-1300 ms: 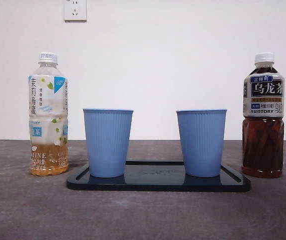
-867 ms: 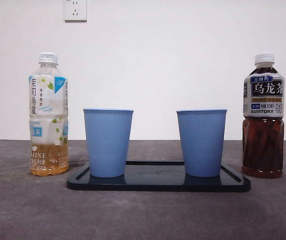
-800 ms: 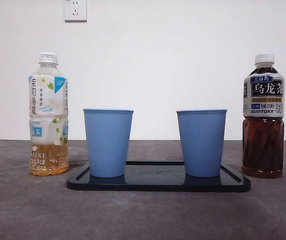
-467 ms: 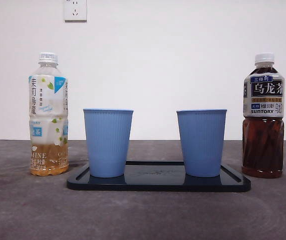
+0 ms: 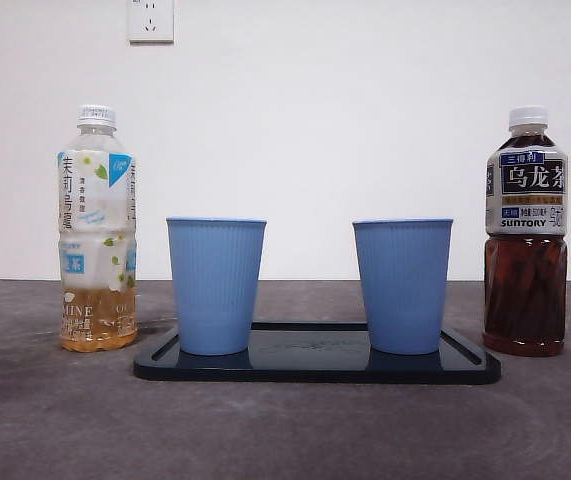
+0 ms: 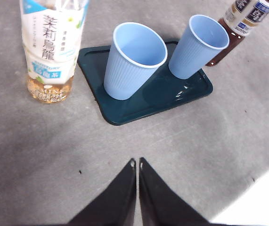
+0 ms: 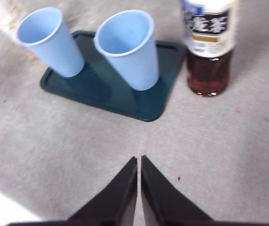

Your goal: Pour the drink into the cup

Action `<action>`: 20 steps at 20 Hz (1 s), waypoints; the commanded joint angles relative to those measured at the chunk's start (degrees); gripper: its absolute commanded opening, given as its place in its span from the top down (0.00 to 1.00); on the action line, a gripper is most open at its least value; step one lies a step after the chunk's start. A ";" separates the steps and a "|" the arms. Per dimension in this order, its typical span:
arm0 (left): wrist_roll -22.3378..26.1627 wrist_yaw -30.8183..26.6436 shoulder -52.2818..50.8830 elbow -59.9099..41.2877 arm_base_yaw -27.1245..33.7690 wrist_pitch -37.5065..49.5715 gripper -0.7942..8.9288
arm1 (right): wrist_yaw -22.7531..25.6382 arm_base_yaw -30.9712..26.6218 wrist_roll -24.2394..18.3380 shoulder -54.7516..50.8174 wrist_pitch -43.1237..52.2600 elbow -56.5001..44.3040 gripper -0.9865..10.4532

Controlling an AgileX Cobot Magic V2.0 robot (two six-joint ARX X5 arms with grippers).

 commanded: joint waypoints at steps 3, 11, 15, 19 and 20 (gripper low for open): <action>1.16 0.11 0.31 1.27 -0.20 0.52 0.72 | 0.04 0.50 -0.98 0.17 0.33 0.90 0.74; 1.14 0.11 0.31 1.27 -0.20 0.94 0.46 | 2.97 0.52 0.94 0.17 0.66 0.83 0.49; 1.11 0.11 0.31 1.27 -0.20 0.94 0.46 | 2.78 0.61 3.17 0.17 2.62 -0.57 0.49; 1.11 0.11 0.31 1.27 -0.20 0.96 0.46 | 2.16 1.88 10.95 0.17 13.42 -6.71 0.49; 1.11 0.11 0.31 1.27 -0.20 0.96 0.46 | 2.29 2.58 13.66 0.17 17.66 -8.83 0.49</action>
